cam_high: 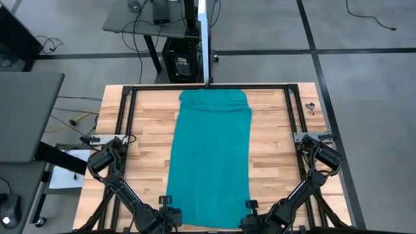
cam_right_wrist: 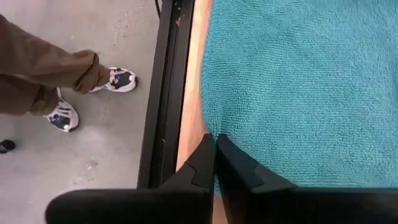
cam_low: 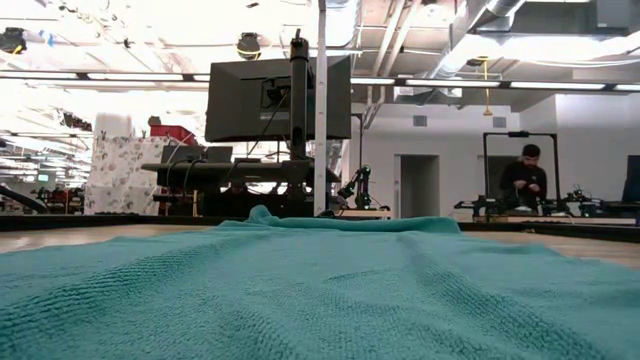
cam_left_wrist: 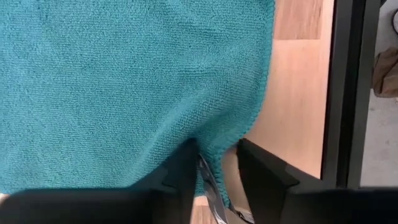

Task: Roll towel
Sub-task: Fold the towel

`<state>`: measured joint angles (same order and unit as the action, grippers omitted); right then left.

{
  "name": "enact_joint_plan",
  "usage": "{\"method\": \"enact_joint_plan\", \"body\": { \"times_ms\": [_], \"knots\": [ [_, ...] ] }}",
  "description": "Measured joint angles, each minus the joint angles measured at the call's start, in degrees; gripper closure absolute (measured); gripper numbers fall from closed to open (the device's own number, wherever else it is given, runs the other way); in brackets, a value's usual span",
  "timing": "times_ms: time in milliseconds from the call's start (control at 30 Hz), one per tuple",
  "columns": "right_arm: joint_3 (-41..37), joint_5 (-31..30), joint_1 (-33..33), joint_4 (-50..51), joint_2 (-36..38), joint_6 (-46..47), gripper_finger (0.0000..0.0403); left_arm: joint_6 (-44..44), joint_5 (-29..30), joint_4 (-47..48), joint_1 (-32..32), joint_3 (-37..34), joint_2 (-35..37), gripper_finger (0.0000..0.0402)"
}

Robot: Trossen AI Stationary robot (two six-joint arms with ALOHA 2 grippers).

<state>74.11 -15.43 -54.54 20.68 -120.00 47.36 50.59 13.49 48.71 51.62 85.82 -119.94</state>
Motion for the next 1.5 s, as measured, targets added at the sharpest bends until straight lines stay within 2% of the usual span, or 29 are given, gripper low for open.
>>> {"method": "enact_joint_plan", "body": {
  "times_ms": [33,100,233,367,500,600,833,1267,1400,1500],
  "knots": [
    [0.1,0.1,0.0,0.0,0.1,0.7,0.0401,0.0,0.0,0.0,0.0,0.0,0.0,0.0375],
    [0.9,0.6,-0.1,0.5,0.4,1.1,0.0402,0.4,0.0,0.2,0.0,0.0,0.3,0.0393],
    [3.0,2.1,-0.2,2.0,1.3,2.5,0.0402,3.3,-0.3,0.5,0.0,-0.1,2.9,0.04],
    [5.3,3.3,-0.9,9.0,4.4,8.8,0.0403,5.8,-0.4,0.2,0.0,-0.1,6.7,0.0401],
    [6.0,-0.2,-2.2,16.6,8.3,13.6,0.0403,8.1,-0.5,-0.4,0.1,0.0,11.2,0.0402],
    [6.0,-1.5,-3.4,18.4,11.2,16.9,0.0403,9.5,-0.5,-0.6,0.1,0.0,13.8,0.0402],
    [6.1,-2.1,-5.8,16.9,15.7,20.6,0.0403,12.0,-3.5,-9.0,1.2,0.0,18.2,0.0402],
    [6.3,-2.2,-9.3,1.1,17.7,21.8,0.0403,22.8,-4.9,-22.4,6.3,0.0,19.1,0.0401],
    [9.7,-1.9,-9.6,5.1,17.7,21.7,0.0403,24.1,-5.1,-19.8,6.6,3.4,19.1,0.0401],
    [14.3,-1.9,-8.2,15.9,17.7,21.1,0.0403,22.0,-5.3,-9.1,4.9,7.9,19.1,0.0401]
  ]
}}
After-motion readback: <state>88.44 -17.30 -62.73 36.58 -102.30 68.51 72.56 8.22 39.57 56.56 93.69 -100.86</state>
